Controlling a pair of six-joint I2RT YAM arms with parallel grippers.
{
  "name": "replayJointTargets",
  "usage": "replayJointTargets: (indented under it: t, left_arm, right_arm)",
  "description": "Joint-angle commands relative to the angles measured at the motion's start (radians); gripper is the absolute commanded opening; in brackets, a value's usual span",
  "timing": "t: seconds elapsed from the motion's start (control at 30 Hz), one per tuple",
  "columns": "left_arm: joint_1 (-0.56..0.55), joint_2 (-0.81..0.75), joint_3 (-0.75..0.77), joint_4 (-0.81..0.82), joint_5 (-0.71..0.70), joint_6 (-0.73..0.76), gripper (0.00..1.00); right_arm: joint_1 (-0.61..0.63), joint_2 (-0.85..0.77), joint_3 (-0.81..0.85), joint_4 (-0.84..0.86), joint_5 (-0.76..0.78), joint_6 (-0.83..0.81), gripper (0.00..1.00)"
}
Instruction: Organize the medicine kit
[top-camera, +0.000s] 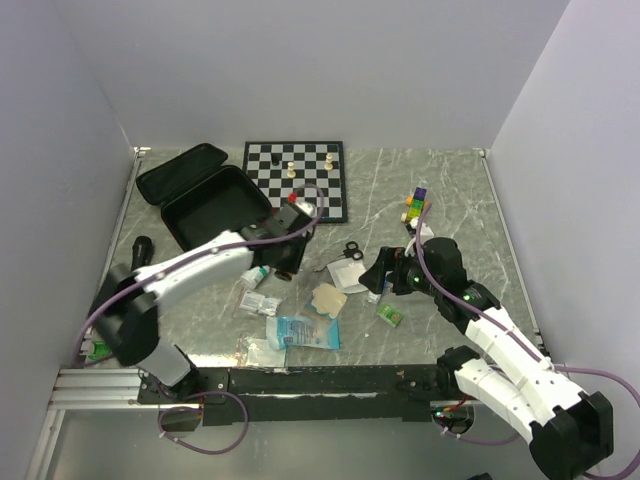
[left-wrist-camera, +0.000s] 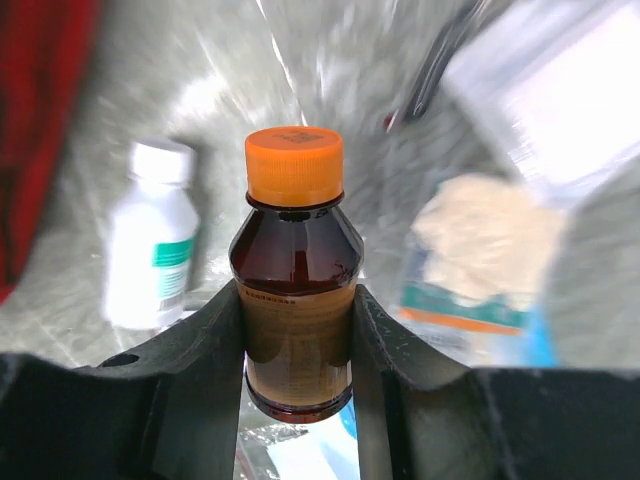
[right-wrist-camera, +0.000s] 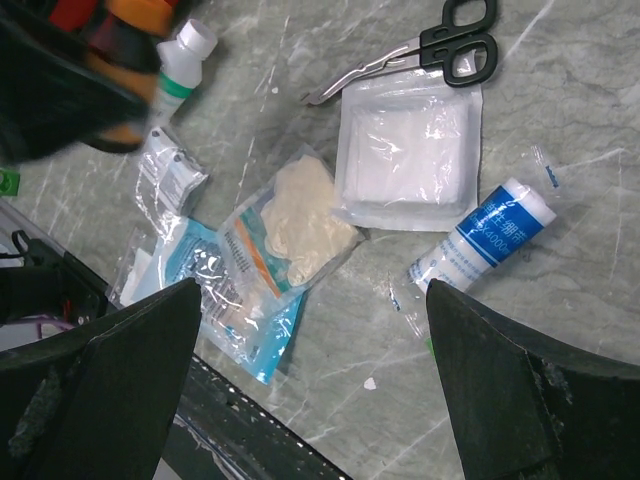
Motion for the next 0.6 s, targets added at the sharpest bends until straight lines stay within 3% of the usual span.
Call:
replayJointTargets:
  t: [0.0,0.13,0.23,0.4,0.57]
  left_arm:
    - [0.073,-0.202,0.056,-0.007,-0.009,-0.072,0.29]
    - [0.301,-0.394,-0.036,0.136,0.084,-0.158,0.28]
    - [0.456,-0.448,-0.078,0.188,0.143,-0.221,0.28]
    - [0.642,-0.428,-0.118,0.263,0.216,-0.291,0.27]
    - [0.799,-0.277,-0.102,0.280,0.238,-0.304,0.25]
  right_arm:
    - [-0.002,-0.032,0.021,0.007,-0.013,0.013,1.00]
    - [-0.003,-0.039,0.021,0.007,-0.018,0.013,1.00]
    - [-0.003,-0.038,0.021,0.002,-0.018,0.013,1.00]
    - [-0.003,-0.036,0.033,-0.016,-0.013,0.006,1.00]
    - [-0.003,-0.047,0.021,-0.001,-0.024,0.011,1.00]
